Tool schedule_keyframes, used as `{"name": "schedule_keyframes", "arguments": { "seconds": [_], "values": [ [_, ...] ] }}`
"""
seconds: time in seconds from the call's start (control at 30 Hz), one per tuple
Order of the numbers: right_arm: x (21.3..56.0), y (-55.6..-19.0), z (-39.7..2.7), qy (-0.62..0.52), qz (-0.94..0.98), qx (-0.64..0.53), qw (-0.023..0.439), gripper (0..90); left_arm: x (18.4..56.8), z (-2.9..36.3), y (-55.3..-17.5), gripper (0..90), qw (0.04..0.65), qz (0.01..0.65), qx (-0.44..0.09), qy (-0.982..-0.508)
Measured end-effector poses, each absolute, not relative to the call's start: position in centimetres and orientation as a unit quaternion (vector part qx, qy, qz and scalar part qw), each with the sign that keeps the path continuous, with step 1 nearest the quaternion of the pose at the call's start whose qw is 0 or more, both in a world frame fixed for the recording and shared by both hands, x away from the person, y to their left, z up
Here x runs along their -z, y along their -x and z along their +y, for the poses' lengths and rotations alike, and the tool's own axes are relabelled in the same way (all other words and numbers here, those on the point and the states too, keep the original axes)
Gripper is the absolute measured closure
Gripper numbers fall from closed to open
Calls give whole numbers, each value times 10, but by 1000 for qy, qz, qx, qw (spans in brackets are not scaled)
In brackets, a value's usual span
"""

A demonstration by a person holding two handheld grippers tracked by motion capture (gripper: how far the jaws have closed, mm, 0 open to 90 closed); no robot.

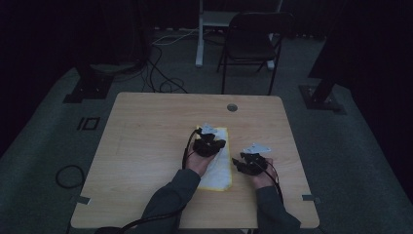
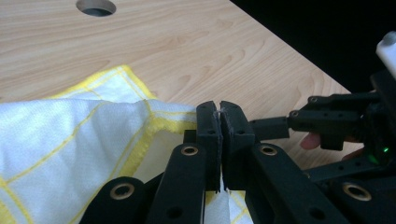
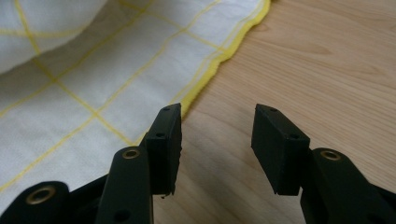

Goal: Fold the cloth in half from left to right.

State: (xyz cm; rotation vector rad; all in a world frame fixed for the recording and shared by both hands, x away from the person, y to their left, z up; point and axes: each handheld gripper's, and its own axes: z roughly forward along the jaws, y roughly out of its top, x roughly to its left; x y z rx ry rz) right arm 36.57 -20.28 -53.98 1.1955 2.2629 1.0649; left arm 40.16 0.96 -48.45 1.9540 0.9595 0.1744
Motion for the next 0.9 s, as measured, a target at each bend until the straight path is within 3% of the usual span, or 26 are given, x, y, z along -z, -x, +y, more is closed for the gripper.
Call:
{"name": "schedule_keyframes", "arguments": {
  "seconds": [0.2, 0.43, 0.9],
  "values": [
    [540, -366, -205, -427, 801, -376, 185, 529, 492, 4, -402, 871, 455, 387, -58, -800],
    [539, -367, -208, -430, 798, -377, 188, 529, 487, 12, -396, 756, 477, 376, -44, -794],
    [528, -372, -200, -421, 796, -387, 198, 536, 478, 64, -370, 729, 478, 394, -84, -781]
  ]
}}
